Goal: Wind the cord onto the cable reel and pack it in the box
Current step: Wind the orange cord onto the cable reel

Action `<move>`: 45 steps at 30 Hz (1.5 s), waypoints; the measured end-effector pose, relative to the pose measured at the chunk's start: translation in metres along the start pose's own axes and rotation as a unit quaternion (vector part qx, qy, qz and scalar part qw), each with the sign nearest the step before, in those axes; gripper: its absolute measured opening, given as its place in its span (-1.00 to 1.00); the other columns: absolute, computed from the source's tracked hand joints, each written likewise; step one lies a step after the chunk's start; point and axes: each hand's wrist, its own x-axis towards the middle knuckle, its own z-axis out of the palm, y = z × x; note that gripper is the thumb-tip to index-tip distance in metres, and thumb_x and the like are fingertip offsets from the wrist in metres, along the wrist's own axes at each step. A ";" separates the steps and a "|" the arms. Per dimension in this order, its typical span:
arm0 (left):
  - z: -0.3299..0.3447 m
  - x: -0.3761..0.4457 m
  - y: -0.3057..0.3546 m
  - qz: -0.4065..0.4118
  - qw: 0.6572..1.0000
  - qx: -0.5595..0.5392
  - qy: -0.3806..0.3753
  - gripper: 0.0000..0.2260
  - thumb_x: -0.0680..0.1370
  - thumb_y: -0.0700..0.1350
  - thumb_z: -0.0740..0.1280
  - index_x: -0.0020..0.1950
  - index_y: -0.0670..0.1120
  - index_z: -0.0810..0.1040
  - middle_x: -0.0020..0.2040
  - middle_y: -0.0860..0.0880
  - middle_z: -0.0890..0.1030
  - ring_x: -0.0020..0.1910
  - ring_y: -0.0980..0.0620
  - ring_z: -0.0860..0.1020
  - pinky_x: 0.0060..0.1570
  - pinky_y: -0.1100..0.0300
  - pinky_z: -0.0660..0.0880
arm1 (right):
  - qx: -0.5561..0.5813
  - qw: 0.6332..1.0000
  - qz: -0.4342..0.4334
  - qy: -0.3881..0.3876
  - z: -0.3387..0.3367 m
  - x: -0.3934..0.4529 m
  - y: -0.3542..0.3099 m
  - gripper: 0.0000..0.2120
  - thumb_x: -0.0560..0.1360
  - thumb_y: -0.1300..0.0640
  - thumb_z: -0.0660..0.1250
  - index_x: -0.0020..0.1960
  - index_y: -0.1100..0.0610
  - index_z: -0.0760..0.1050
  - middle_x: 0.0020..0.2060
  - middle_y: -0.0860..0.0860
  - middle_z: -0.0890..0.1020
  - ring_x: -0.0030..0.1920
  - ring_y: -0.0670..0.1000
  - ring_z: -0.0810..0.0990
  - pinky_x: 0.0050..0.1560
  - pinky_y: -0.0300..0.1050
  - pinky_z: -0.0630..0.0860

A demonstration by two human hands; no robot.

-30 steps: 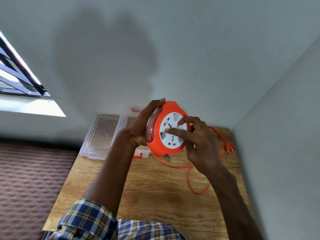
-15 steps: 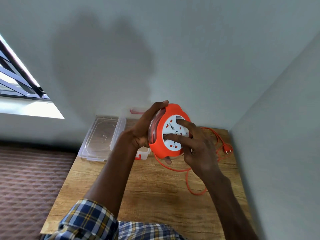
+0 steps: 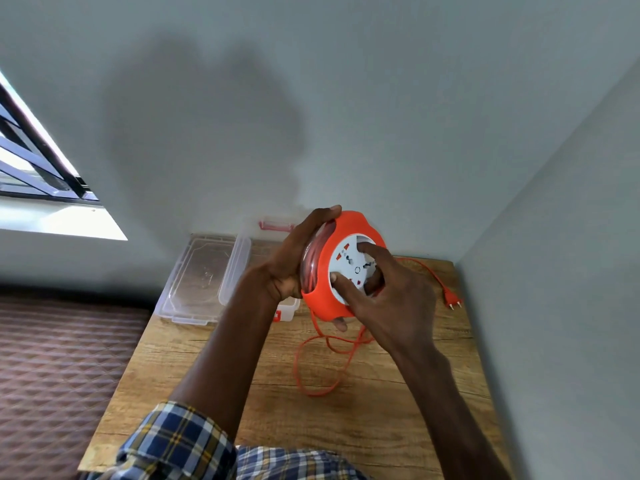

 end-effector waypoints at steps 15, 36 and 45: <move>-0.022 0.003 -0.001 -0.023 0.999 0.003 -0.034 -0.44 0.69 0.32 0.13 0.30 -0.07 0.69 0.22 -0.18 0.71 0.18 -0.20 0.67 0.26 -0.19 0.55 | 0.050 0.975 -0.204 -0.075 0.003 0.006 0.038 -0.39 0.44 0.38 0.49 0.30 -0.22 0.60 0.48 -0.05 0.45 0.40 0.12 0.41 0.13 0.15 0.63; -0.016 0.007 -0.003 0.001 1.000 0.003 0.003 -0.49 0.68 0.27 0.19 0.21 -0.08 0.74 0.13 -0.17 0.74 0.08 -0.15 0.72 0.08 -0.04 0.66 | 0.079 0.994 0.065 0.035 0.020 -0.005 0.001 -0.41 0.38 -0.41 0.39 0.33 -0.18 0.53 -0.24 -0.23 0.64 -0.22 -0.22 0.61 -0.24 -0.24 0.53; -0.017 0.008 -0.004 0.001 1.000 -0.023 -0.008 -0.46 0.66 0.30 0.19 0.26 -0.09 0.72 0.20 -0.18 0.72 0.15 -0.18 0.71 0.11 -0.11 0.64 | 0.033 0.998 -0.028 0.041 0.011 0.005 0.010 -0.69 0.60 -0.08 0.38 0.32 -0.06 0.57 0.05 -0.07 0.62 0.03 -0.03 0.57 -0.16 -0.20 0.45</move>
